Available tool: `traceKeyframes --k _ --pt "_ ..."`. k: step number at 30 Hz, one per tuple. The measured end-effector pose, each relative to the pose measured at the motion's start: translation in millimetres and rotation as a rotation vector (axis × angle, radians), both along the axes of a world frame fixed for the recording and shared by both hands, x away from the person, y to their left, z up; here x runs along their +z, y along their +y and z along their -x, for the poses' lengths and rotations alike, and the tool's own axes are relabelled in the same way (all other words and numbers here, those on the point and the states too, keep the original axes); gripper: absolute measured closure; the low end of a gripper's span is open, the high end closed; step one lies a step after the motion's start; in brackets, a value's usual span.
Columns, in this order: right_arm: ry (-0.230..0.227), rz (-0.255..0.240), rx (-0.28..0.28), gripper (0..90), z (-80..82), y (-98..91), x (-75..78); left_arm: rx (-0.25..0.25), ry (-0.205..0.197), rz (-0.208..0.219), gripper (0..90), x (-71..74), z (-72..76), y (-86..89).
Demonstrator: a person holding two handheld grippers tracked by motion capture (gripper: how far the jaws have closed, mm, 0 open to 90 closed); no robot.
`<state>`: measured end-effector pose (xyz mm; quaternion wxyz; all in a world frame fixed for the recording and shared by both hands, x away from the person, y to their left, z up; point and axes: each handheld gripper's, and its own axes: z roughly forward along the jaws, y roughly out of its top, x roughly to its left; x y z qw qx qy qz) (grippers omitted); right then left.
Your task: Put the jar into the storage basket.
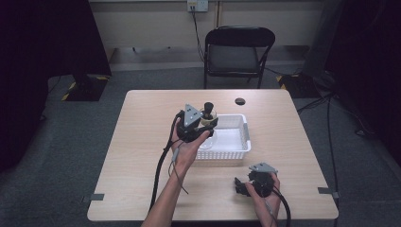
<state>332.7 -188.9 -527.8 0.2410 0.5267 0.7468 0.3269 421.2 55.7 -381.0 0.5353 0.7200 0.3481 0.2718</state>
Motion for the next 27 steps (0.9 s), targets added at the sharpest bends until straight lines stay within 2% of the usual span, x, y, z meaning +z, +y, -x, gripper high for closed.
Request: traceKeyframes --k 6,10,12,16,18,25,27 --pt "-0.001 0.001 0.001 0.6 0.0 -0.1 0.0 0.019 0.032 -0.009 46.0 -13.1 -15.5 -3.3" --pt "-0.001 0.001 0.001 0.6 0.0 -0.1 -0.1 0.014 0.041 -0.003 46.0 -24.9 -21.9 -4.8" --pt "-0.001 0.0 0.0 0.6 0.0 -0.1 0.0 0.013 0.058 -0.004 46.0 -32.4 -25.0 -4.6" --pt "-0.001 0.001 0.001 0.6 0.0 -0.1 0.0 0.028 0.088 0.013 46.0 -44.9 -28.6 -3.1" --pt "-0.001 0.001 0.001 0.6 0.0 -0.1 0.0 0.028 0.098 0.004 46.0 -48.8 -29.8 -3.0" --pt "-0.001 0.0 0.0 0.6 0.0 0.0 0.0 0.034 0.109 -0.012 45.9 -57.5 -30.0 -3.1" --pt "-0.001 -0.001 0.0 0.6 0.0 0.0 0.0 0.031 0.099 -0.018 45.9 -59.2 -29.5 -2.7"
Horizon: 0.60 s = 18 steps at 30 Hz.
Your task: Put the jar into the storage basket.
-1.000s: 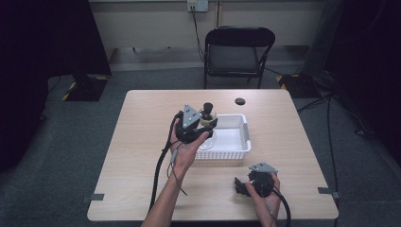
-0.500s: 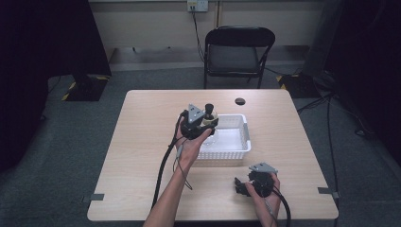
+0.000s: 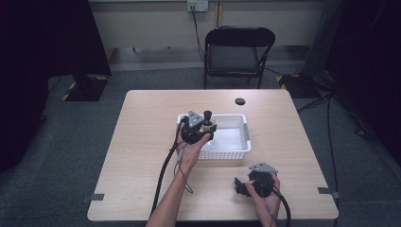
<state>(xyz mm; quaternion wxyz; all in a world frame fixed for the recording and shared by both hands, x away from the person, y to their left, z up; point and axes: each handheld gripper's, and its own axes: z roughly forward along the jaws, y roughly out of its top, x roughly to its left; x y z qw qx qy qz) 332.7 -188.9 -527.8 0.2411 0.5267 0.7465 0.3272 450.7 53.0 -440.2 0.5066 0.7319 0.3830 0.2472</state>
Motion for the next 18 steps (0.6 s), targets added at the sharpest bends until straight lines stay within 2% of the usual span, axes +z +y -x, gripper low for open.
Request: traceKeyframes --k 4,18 --pt "0.001 0.0 0.0 0.6 0.1 0.0 0.0 0.007 0.016 0.002 45.9 -4.9 -0.1 1.1" --pt "0.0 0.001 0.0 0.6 0.0 -0.1 0.0 0.001 -0.001 -0.018 46.0 -9.4 8.3 5.7"
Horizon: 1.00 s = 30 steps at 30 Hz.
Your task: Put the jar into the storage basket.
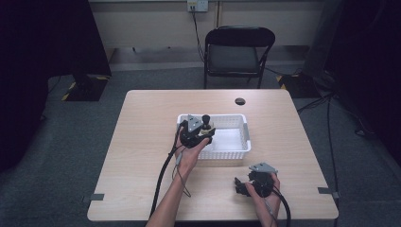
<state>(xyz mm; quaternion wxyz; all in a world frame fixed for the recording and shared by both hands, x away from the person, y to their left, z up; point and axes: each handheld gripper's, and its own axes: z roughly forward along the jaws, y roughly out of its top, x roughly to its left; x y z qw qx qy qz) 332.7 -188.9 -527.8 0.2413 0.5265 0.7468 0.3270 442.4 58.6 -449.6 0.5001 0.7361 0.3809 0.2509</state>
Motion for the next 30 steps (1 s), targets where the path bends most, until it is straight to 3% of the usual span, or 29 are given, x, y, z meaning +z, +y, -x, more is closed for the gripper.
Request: traceKeyframes --k 14,18,30 --pt "0.0 0.0 0.0 0.6 0.0 0.0 0.0 0.001 0.025 0.01 43.7 2.2 -1.8 -2.4" --pt "0.0 0.0 0.0 0.6 0.0 0.0 0.0 0.021 0.026 0.014 30.2 3.8 -1.8 -4.8" --pt "0.0 0.0 0.0 0.6 0.0 0.0 0.0 0.079 0.033 0.056 5.0 8.9 -0.6 0.1"
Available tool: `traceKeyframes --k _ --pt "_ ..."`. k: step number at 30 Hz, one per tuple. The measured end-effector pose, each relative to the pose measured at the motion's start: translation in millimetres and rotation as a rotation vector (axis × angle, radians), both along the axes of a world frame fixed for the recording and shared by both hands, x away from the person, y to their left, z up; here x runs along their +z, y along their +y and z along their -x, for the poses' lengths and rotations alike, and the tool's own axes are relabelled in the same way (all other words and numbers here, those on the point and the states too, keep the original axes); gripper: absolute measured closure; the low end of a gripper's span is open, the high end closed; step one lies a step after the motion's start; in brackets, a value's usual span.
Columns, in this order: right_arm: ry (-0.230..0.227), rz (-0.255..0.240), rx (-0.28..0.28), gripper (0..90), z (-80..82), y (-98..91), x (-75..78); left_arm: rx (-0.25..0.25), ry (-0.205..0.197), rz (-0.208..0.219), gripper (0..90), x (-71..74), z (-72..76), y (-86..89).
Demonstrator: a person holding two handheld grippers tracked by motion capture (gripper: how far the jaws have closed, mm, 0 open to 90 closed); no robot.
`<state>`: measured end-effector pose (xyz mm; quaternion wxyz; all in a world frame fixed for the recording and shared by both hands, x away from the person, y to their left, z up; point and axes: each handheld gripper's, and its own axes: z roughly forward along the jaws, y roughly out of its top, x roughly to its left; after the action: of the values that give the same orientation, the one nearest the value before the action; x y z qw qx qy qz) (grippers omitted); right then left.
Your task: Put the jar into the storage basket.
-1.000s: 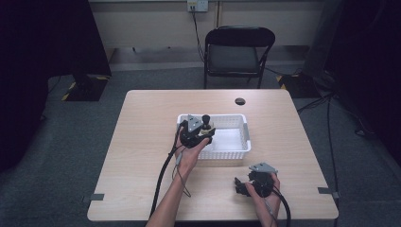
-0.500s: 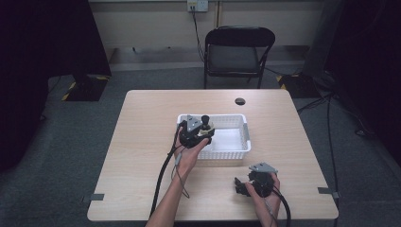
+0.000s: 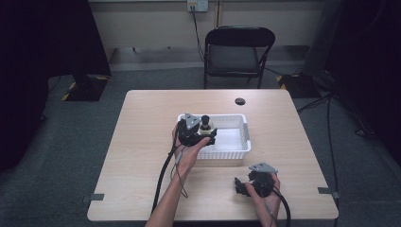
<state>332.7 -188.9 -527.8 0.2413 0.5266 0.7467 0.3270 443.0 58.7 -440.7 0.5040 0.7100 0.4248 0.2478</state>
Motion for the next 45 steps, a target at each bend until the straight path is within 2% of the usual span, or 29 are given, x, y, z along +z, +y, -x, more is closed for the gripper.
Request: traceKeyframes --k 4,8,18,21,22,25,27,29,33,37,42,45 --pt "0.0 0.0 -0.001 0.6 0.0 0.1 0.0 -0.012 0.003 -0.004 3.6 0.2 2.3 -0.7" --pt "0.0 0.0 -0.001 0.6 0.0 0.1 0.0 -0.007 0.005 0.014 2.5 0.2 3.0 -0.5" --pt "0.0 0.0 0.0 0.6 0.0 0.1 0.0 0.0 -0.003 0.011 1.8 3.5 9.5 6.4" --pt "0.0 -0.001 -0.001 0.6 0.0 0.1 0.0 -0.012 0.003 0.025 1.8 5.4 12.1 8.7" --pt "0.0 -0.001 -0.001 0.6 0.0 0.1 0.0 -0.006 0.003 0.022 1.8 6.6 13.3 9.7" --pt "0.0 0.0 0.0 0.6 0.0 0.0 0.0 0.001 -0.014 0.05 3.3 9.1 18.5 12.9" --pt "0.0 0.0 0.0 0.6 0.0 0.0 0.0 0.023 -0.025 0.04 5.2 10.4 22.5 14.8" --pt "0.0 0.0 0.0 0.6 0.0 0.0 0.0 0.016 -0.025 0.06 5.2 10.8 25.3 18.0" --pt "0.0 -0.001 -0.001 0.6 0.0 0.0 0.0 0.033 -0.028 0.042 4.9 10.4 29.6 23.4" --pt "0.0 0.0 0.0 0.6 0.0 0.0 0.0 0.046 -0.027 0.047 4.4 9.8 33.6 29.2" --pt "0.0 0.0 0.0 0.6 0.0 0.0 0.0 0.042 -0.042 0.065 4.2 10.9 41.1 34.6" --pt "0.0 0.0 -0.001 0.6 0.0 0.0 0.0 0.049 -0.051 0.094 3.7 12.9 45.0 38.5"
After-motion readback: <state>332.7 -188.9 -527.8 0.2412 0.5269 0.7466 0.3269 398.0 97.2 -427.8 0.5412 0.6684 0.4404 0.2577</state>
